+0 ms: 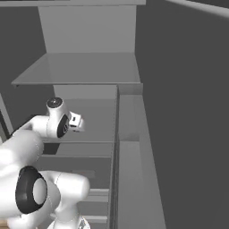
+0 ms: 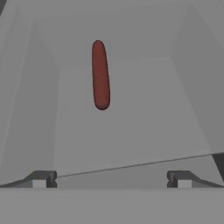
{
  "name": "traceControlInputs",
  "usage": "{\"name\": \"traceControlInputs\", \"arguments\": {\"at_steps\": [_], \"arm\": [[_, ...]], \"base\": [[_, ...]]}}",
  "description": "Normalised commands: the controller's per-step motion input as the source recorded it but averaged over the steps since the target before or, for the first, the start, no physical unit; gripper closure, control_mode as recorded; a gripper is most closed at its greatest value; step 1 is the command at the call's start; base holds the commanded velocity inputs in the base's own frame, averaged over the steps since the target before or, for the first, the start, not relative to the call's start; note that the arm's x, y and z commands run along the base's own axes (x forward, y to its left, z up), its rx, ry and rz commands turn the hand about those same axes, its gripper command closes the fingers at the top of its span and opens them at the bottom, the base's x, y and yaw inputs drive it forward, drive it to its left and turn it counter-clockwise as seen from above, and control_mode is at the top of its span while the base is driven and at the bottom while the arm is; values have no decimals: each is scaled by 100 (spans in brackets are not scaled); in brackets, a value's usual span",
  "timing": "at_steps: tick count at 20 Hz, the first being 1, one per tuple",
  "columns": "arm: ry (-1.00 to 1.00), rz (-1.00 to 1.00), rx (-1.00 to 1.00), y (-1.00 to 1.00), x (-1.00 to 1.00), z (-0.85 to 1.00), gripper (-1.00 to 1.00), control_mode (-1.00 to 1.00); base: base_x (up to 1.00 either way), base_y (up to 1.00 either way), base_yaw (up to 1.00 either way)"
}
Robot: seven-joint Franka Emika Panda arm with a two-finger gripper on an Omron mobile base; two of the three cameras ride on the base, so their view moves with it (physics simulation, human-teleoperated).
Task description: Retrieve the sausage and cheese from the fridge and place them on the cutting board on the counter.
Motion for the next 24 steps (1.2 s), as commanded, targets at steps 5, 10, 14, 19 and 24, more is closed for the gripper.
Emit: {"name": "traceControlInputs", "arguments": {"at_steps": [5, 10, 14, 19, 24], "arm": [[9, 0, 0, 16, 54, -15, -100, -100], [1, 0, 0, 21, 41, -29, -100, -100], [0, 0, 0, 8, 40, -24, -100, -100], [1, 0, 0, 0, 43, -21, -100, -100], [0, 0, 0, 0, 34, -32, -100, -100]], "base": [[0, 0, 0], [0, 0, 0], [0, 0, 0], [0, 0, 0], [0, 0, 0]]}}
